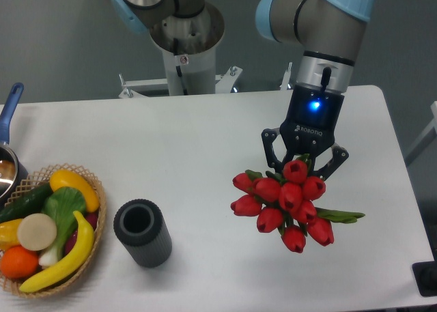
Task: Insert the flowers into the vase
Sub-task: 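Hold the red tulip bunch in the gripper and begin moving toward the vase, then carry the tulips over the black vase, tilting stems downward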
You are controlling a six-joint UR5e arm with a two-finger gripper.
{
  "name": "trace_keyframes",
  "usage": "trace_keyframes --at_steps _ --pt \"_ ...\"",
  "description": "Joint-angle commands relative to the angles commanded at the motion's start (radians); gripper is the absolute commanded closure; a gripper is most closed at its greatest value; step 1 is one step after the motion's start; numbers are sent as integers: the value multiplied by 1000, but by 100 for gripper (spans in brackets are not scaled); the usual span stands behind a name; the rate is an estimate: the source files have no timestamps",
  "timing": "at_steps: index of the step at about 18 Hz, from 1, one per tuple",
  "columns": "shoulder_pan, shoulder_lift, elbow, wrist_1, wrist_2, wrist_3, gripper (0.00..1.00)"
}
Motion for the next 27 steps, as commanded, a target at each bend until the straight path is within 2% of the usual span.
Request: trace_keyframes --at_steps 4,14,19,22,27 --pt "-5 -3 -5 18 0 -2 63" --pt "-12 -20 3 21 2 0 63" --pt "-52 -55 23 40 2 0 63" --pt "-116 -86 40 118 0 0 63" --pt "-169 -86 70 126 -72 -2 63"
